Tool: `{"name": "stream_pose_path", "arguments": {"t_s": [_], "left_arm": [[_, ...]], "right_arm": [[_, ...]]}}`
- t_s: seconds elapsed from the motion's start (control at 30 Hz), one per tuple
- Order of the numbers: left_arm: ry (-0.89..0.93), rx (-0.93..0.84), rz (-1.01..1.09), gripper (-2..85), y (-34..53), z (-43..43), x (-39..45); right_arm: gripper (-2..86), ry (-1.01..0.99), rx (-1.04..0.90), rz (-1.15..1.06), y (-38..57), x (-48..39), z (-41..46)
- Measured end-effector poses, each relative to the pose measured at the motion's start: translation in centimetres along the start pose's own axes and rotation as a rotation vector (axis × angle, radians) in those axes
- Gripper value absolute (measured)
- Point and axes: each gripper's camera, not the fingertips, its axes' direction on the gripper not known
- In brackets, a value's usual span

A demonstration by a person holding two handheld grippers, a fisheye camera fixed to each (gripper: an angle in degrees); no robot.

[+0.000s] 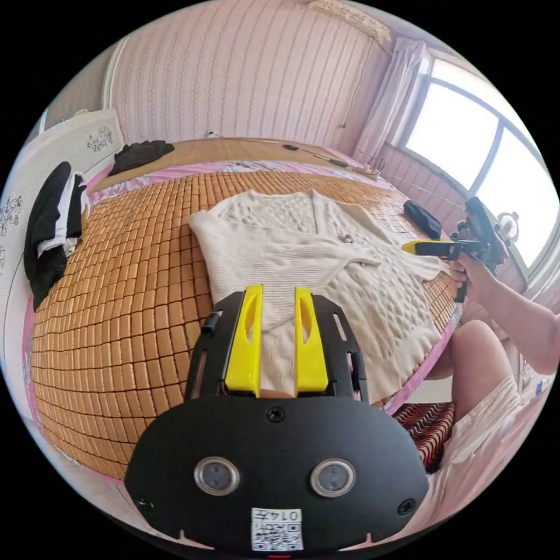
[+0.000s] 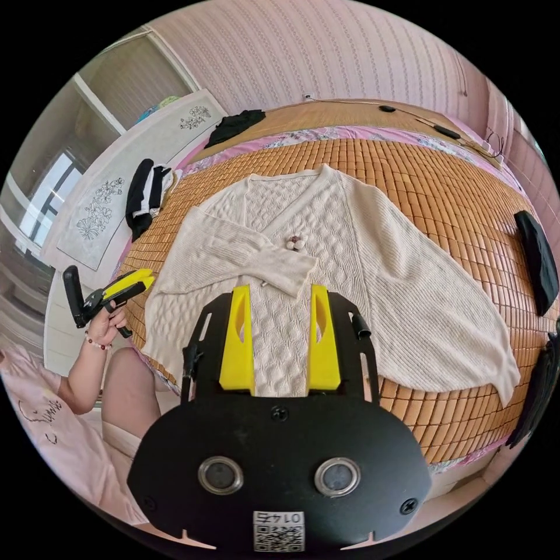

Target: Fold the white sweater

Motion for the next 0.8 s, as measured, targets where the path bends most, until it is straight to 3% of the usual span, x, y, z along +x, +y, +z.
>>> {"name": "stream_pose_path", "arguments": {"t_s": [0.13, 0.23, 0.47, 0.6, 0.67, 0.8], "left_arm": [[-0.026, -0.082, -0.048, 8.6, -3.8, 3.1, -2.8], [0.010, -0.143, -0.046, 9.3, -6.4, 5.2, -2.9], [0.096, -0.238, 0.091, 10.2, -7.0, 8.2, 3.9], [0.031, -0.269, 0.281, 11.1, -6.8, 9.5, 9.9], [0.018, -0.304, 0.276, 11.1, -7.0, 11.5, 10.8], [-0.003, -0.271, 0.214, 8.7, -8.2, 12.6, 11.6]], "right_arm": [[13.5, 0.049, -0.008, 0.012, -1.2, 3.2, 3.1], [11.5, -0.037, -0.023, 0.042, -1.4, 5.2, 5.4], [2.5, -0.113, -0.018, 0.137, 1.0, 9.8, 6.8], [4.6, -0.050, 0.040, 0.117, 2.3, 11.7, 5.7], [10.6, -0.034, 0.056, 0.109, 2.4, 12.4, 5.8], [8.7, -0.089, -0.030, 0.091, 2.2, 13.5, 8.3]]}}
